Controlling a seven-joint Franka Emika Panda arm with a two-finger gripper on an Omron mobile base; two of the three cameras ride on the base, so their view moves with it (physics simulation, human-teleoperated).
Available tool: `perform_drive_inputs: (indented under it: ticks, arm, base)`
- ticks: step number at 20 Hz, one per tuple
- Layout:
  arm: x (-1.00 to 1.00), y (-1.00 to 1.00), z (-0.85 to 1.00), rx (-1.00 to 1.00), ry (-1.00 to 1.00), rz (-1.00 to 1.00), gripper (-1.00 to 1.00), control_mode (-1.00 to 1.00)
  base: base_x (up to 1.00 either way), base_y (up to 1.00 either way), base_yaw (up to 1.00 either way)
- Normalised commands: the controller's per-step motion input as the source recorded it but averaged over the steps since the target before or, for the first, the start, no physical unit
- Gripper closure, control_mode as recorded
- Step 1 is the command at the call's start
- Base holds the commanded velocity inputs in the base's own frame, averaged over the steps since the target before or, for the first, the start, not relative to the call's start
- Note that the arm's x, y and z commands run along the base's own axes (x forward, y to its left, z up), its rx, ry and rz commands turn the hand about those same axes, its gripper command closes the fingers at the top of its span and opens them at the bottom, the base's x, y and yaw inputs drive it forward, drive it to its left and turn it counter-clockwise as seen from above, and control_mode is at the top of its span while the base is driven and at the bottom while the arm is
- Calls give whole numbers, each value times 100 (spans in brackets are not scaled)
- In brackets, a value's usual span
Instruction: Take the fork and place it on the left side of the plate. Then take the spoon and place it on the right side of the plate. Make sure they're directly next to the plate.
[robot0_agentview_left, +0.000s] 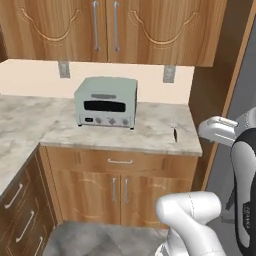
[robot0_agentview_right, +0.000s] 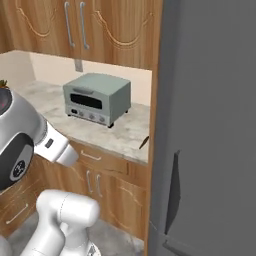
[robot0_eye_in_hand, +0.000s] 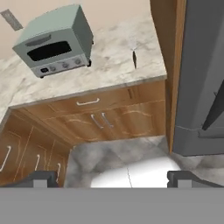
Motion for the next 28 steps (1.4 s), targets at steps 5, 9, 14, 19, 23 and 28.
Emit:
perform_drive_inputs:
  ticks: [5,9,14,19,23,28]
  arm:
    - [0,0,0,0,0,0,-100,100]
    - [0,0,0,0,0,0,-100,100]
    - [0,0,0,0,0,0,-100,100]
    - [0,0,0,0,0,0,-100,100]
    - [0,0,0,0,0,0,-100,100]
    - [13,-5,-47,-20,10,0,-100,-100]
  base:
    - [37,43,-37]
    - [58,44,-35]
    - [72,48,-34]
    - [69,9,-24]
    - [52,-2,-7]
    - [6,-1,0]
